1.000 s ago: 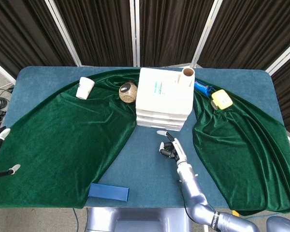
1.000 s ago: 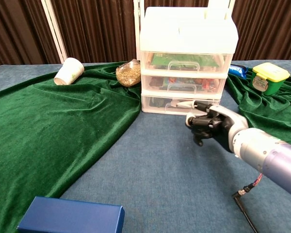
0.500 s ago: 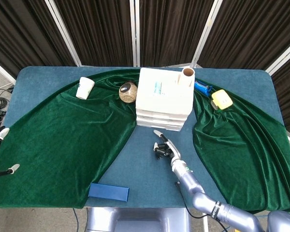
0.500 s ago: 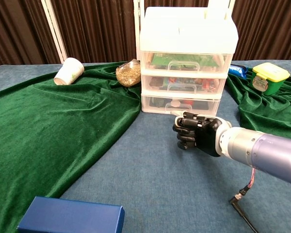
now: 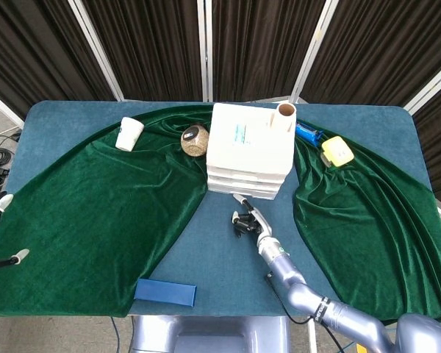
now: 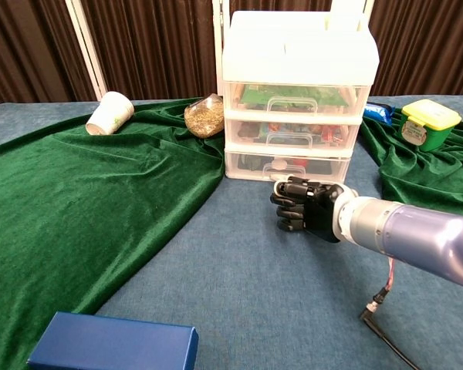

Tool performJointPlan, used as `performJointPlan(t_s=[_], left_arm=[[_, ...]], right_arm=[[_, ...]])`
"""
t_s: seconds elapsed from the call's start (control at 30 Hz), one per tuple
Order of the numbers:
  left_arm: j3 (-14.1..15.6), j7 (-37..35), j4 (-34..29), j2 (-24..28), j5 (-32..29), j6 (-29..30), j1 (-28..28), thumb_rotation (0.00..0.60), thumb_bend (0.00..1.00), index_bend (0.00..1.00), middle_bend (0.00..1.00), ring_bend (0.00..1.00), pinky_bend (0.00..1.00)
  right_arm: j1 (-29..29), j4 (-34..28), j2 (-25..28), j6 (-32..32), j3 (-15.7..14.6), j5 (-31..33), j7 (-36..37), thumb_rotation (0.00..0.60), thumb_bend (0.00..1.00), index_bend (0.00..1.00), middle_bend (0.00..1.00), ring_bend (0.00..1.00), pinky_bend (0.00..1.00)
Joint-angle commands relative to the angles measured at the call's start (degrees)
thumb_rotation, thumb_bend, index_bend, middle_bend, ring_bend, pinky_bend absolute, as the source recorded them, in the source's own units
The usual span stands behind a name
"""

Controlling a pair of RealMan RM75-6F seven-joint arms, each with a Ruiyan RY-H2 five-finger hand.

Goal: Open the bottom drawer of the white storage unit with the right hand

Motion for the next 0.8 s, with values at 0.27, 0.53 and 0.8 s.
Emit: performJointPlan(t_s=[0.27,0.53,0.8], left_arm=[[0.01,-0.16,0.21,-0.07,-0.17,-0.53,-0.22,0.600,0.04,0.00,0.00,0.00,0.00],[0.08,-0.30,0.28,-0.03,-0.25,-0.87,-0.31,0.600,0.04,0.00,0.00,0.00,0.00],[0.14,-0.43,0.26,0.09,-0.28,-1.12,-0.39,0.600,0.04,0.00,0.00,0.00,0.00]], right_arm=[[1.82,3.22,-2.11,-0.35,1.78,-0.87,1.10,0.600,0.66,0.11,0.90,0.93,0.80],[2.81,5.38,-3.21,-2.09,2.94,-0.63,2.78,0.600,0.67,0.26,0.90,0.93,0.80],[2.07,4.96,-3.03,-3.42,3.01,-1.57,4.03,0.600,0.67,0.32,0.90,0.94,0.80]])
